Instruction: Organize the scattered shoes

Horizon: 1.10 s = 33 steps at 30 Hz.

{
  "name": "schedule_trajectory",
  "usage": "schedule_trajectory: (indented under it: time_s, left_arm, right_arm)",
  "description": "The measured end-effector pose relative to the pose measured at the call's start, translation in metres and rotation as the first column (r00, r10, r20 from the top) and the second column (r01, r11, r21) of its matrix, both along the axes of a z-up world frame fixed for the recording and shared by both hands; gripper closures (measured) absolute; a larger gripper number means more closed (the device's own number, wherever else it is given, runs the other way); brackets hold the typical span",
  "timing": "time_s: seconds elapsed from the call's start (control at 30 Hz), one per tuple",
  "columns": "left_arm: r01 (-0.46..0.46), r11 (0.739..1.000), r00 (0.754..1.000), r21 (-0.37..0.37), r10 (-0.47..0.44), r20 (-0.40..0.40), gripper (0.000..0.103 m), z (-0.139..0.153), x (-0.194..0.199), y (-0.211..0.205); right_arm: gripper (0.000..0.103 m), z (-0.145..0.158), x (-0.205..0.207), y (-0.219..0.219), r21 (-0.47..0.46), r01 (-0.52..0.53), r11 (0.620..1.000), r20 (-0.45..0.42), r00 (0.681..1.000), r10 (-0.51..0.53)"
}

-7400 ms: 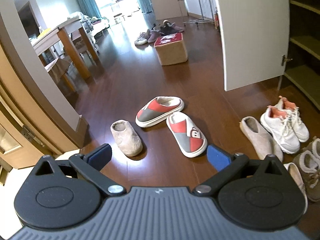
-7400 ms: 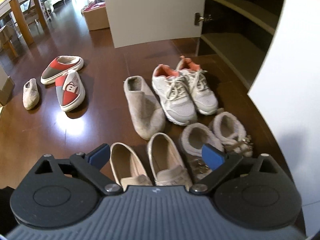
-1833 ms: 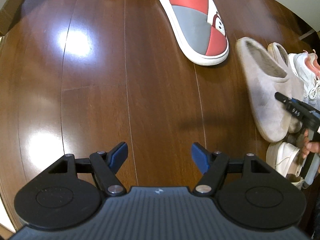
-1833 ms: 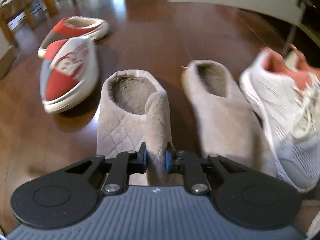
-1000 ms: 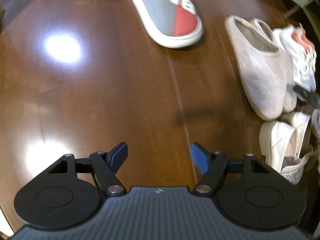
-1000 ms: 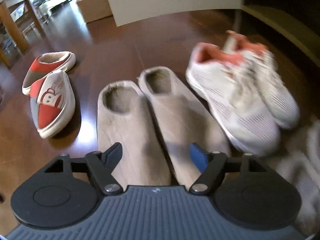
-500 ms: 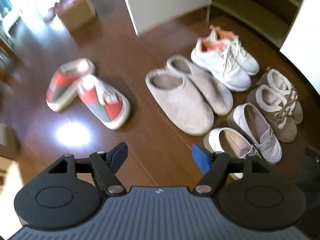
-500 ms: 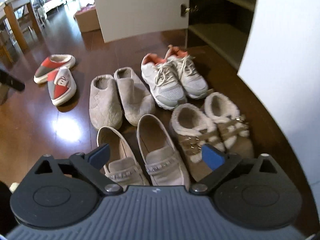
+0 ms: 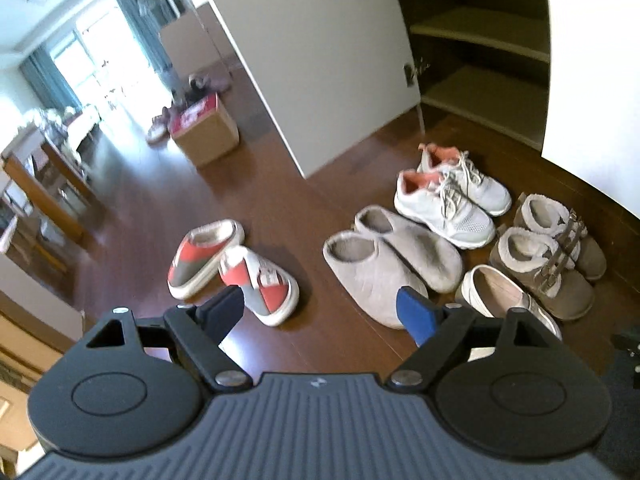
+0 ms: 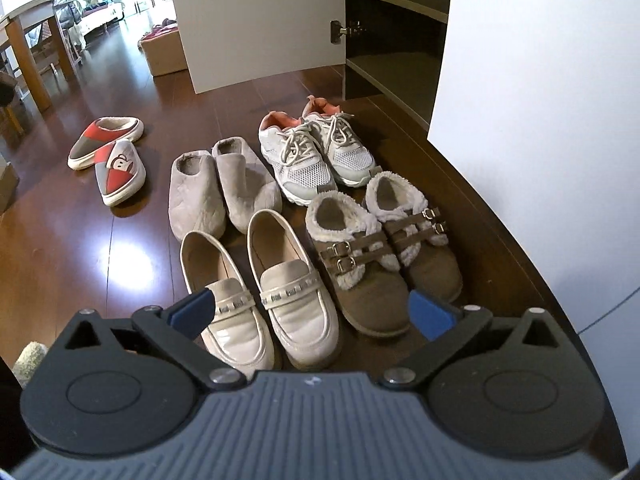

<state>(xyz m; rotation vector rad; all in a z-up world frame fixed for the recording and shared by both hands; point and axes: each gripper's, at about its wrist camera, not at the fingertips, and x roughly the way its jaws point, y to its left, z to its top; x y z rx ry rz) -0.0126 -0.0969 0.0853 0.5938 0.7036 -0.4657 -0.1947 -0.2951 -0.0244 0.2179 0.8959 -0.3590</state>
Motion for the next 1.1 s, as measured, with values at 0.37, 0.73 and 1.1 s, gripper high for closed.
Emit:
schedule_trajectory:
  time_s: [0.37,0.73,1.1]
  left_arm:
    - [-0.019,1.0,0.999,-0.012,0.018,-0.045,0.017,-0.015,0.018,0.004]
    - [0.158,0.987,0.986,0.023,-0.157,-0.06,0.017,-0.039,0.006,-0.012]
    - [0.448,0.889,0.889,0.098,-0.43,-0.16,0.017,-0.08,-0.024,-0.054]
  right_arm:
    - [0.001,0.0,-0.025,0.034,-0.056,-0.045,0.997,-0.035,0.998,0.043]
    - [0.001,-0.007,-0.008,0.051,-0.075,-0.058,0.996,-0.074,0.996,0.052]
    - [0.001,-0.005,-0.017,0.032,-0.121,0.031,0.992,-0.105,0.994,-0.044]
